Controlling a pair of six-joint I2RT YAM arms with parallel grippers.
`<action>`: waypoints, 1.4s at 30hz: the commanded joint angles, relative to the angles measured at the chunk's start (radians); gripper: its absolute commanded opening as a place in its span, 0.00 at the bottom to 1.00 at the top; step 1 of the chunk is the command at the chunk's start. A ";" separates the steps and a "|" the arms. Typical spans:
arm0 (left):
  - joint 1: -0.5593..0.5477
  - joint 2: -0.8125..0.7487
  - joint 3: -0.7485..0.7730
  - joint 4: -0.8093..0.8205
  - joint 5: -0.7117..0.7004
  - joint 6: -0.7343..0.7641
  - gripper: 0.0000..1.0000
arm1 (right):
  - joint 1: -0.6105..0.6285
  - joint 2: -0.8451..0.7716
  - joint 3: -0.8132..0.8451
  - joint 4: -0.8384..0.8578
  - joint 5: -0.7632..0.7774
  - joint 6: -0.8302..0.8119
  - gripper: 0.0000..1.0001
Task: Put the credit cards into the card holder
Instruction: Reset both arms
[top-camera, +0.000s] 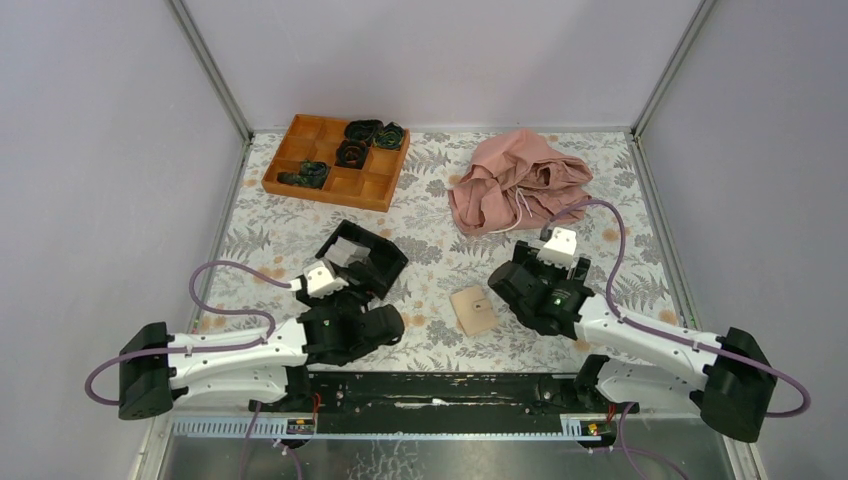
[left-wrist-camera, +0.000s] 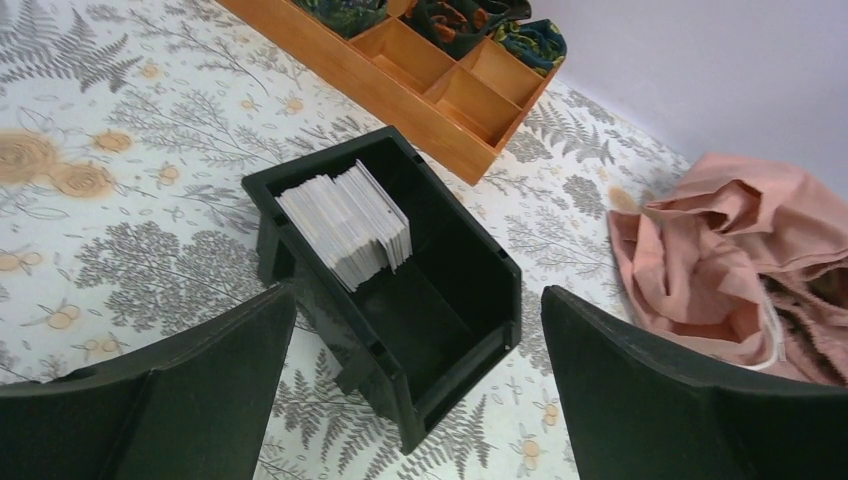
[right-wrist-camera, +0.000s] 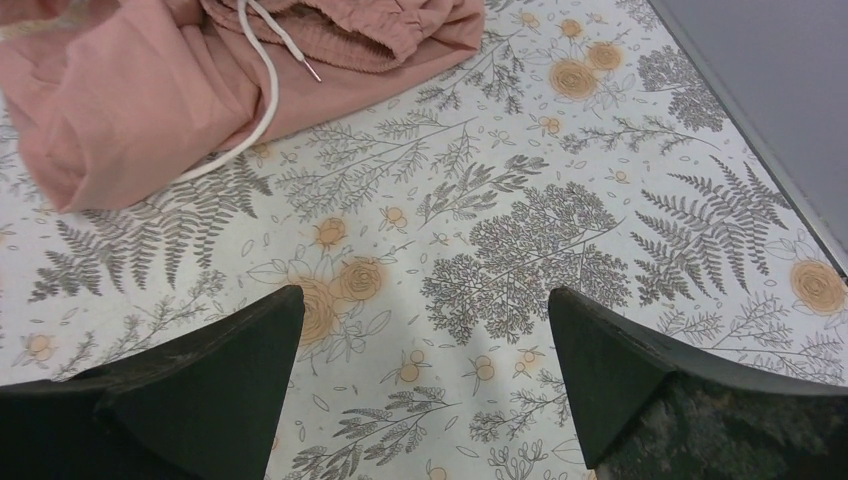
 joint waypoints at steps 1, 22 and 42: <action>0.007 0.040 0.011 -0.084 -0.114 -0.031 1.00 | 0.005 0.042 0.041 -0.062 0.078 0.095 0.99; -0.107 0.066 0.323 1.101 0.650 1.357 1.00 | 0.006 0.027 0.061 -0.028 0.128 -0.001 0.99; 0.605 -0.036 -0.079 0.896 0.686 0.997 1.00 | 0.005 0.010 0.004 0.251 0.089 -0.258 1.00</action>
